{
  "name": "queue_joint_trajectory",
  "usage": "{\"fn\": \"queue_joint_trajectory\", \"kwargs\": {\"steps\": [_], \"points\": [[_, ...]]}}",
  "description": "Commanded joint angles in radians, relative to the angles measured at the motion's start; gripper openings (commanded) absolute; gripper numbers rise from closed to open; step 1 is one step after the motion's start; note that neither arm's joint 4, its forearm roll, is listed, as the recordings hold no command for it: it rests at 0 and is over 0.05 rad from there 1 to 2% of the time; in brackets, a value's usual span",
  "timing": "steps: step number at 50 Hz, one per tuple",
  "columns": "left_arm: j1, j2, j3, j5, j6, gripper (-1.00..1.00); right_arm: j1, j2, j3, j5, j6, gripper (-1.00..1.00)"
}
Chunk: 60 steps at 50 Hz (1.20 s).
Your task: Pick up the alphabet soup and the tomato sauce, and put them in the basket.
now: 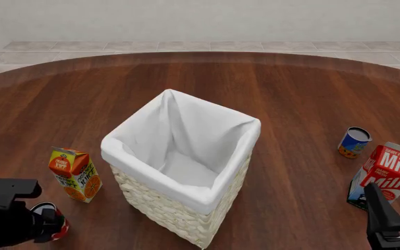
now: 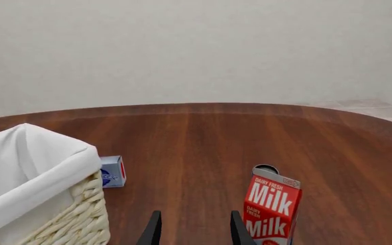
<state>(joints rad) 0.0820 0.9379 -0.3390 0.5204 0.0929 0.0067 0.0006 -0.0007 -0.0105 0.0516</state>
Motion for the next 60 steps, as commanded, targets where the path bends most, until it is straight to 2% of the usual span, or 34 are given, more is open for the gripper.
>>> {"fn": "queue_joint_trajectory", "kwargs": {"steps": [1,17,28,38,48,60], "points": [[0.013,-0.032,-0.044,0.053,0.022,-1.00,0.001,0.000,0.000,0.001,0.000,1.00],[-0.004,-0.108,-0.113,0.175,0.020,-1.00,-0.002,0.000,0.000,-0.002,0.000,1.00],[0.014,-0.158,-0.136,0.242,0.039,-1.00,-0.002,0.000,0.000,-0.008,0.000,1.00],[-0.029,-0.197,-0.172,0.297,0.011,-1.00,0.002,0.000,0.000,-0.008,-0.004,1.00],[-0.018,-0.214,-0.234,0.345,0.024,-1.00,0.004,0.000,-0.001,-0.010,-0.006,1.00],[-0.074,-0.246,-0.314,0.436,0.012,-1.00,0.007,0.000,-0.001,-0.008,-0.010,1.00]]}}
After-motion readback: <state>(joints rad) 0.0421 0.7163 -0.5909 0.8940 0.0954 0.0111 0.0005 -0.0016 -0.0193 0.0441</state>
